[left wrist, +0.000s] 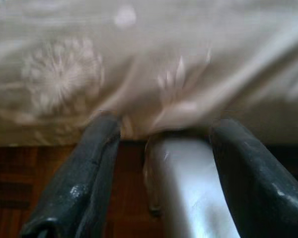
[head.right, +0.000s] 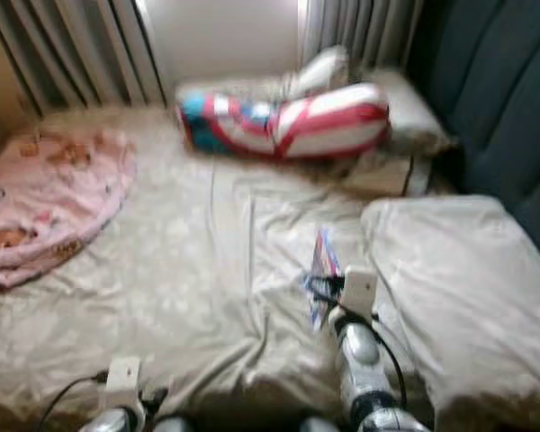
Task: Clean up the room
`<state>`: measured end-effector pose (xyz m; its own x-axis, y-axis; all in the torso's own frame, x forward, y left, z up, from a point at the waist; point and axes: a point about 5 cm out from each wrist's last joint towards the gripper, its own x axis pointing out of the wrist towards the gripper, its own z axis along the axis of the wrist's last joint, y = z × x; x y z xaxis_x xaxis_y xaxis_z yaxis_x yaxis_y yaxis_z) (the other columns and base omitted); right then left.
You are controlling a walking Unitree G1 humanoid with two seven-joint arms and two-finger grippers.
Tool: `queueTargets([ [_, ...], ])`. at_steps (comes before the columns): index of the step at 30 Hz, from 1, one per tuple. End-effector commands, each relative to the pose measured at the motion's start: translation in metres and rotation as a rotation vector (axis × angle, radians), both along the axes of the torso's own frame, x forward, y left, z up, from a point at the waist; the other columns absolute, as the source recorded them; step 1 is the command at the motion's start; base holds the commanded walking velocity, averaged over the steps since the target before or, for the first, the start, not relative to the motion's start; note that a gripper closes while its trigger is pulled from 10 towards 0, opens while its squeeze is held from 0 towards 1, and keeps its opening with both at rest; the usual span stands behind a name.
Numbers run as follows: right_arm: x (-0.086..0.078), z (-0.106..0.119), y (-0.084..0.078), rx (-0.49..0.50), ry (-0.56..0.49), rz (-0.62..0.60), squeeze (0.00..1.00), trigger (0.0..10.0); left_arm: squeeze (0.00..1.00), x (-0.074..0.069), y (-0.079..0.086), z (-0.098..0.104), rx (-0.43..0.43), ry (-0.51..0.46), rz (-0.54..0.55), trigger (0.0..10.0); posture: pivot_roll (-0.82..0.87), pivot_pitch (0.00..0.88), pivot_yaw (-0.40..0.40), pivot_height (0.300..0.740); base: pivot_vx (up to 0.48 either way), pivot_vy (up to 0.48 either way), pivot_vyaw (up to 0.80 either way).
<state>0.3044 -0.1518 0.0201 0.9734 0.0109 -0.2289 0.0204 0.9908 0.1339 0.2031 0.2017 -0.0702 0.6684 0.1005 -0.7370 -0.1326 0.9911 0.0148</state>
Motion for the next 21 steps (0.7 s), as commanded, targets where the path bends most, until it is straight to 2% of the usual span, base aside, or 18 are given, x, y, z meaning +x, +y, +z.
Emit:
queueTargets([
  [1,0.007,0.014,-0.001,0.016,-0.096,0.003,0.00,10.0,0.00,0.008,0.002,0.005,0.016,-0.036,-0.005,10.0,-0.08,0.002,-0.011,0.631,0.000,0.000,0.00],
  [7,0.011,0.024,-0.001,0.043,-0.163,0.009,0.00,10.0,0.00,0.029,0.001,0.020,-0.001,-0.145,0.008,10.0,-0.08,0.004,-0.012,0.631,0.000,0.000,0.00],
  [11,0.014,0.026,-0.004,0.038,-0.164,0.004,0.00,10.0,0.00,0.059,-0.006,0.043,-0.023,-0.274,-0.020,10.0,-0.08,0.004,-0.012,0.631,0.000,0.000,0.00],
  [16,0.014,0.027,-0.007,0.039,-0.172,-0.003,0.00,10.0,0.00,0.073,-0.010,0.055,-0.041,-0.344,-0.028,10.0,-0.08,0.004,-0.011,0.631,0.000,0.000,0.00],
  [21,0.017,0.034,-0.010,0.049,-0.211,-0.020,0.00,10.0,0.00,0.081,-0.013,0.064,-0.038,-0.406,-0.042,10.0,-0.08,0.006,-0.009,0.631,0.000,0.000,0.00],
])
